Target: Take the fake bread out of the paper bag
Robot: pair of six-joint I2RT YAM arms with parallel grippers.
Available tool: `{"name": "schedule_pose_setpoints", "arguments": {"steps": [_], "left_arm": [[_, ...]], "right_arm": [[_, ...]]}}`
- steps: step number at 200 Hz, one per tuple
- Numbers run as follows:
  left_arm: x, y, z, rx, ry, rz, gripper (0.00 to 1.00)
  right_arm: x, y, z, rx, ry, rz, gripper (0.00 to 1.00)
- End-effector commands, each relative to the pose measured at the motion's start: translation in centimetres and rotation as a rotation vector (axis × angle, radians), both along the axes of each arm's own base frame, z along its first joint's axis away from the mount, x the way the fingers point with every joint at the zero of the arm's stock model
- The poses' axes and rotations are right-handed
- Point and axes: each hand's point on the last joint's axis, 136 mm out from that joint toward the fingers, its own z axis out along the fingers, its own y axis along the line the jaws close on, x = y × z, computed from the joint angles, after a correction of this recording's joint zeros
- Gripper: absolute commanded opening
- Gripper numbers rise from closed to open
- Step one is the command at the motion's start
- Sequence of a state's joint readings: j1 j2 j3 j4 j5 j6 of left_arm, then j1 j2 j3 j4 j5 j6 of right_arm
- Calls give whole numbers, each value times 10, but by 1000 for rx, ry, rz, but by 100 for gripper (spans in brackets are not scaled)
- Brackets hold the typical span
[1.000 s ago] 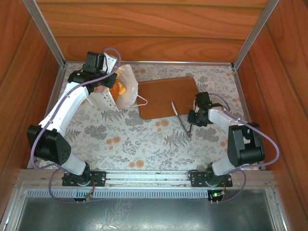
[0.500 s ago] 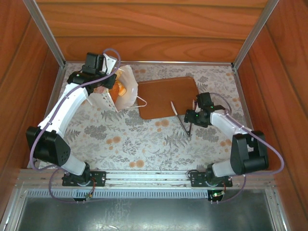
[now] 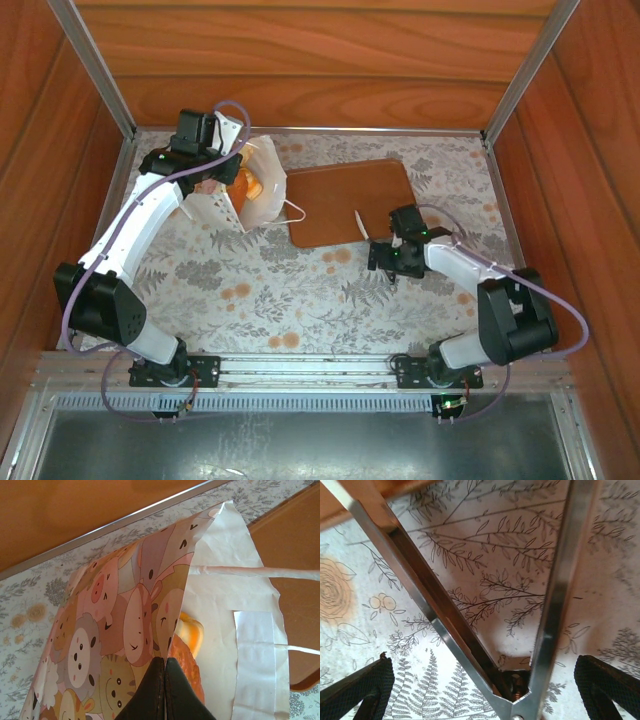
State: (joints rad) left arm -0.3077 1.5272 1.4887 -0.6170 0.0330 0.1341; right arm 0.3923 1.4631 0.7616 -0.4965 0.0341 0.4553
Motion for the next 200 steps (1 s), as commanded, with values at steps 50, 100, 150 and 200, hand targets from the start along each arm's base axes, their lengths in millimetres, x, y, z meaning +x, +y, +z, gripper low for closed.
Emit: {"name": "schedule_pose_setpoints", "arguments": {"steps": [50,100,150,200], "left_arm": [[-4,-4,26,-43,-71,-11,0],[-4,-3,26,-45,-72,-3,0],[-5,-3,26,-49,-72,1,0],[-9,-2,29,-57,-80,3,0]], "right_arm": [[19,-5,-21,-112,-18,-51,100],[17,3,-19,-121,-63,-27,94],[16,19,-23,-108,-97,7,77],[21,25,-31,-129,-125,5,74]]}}
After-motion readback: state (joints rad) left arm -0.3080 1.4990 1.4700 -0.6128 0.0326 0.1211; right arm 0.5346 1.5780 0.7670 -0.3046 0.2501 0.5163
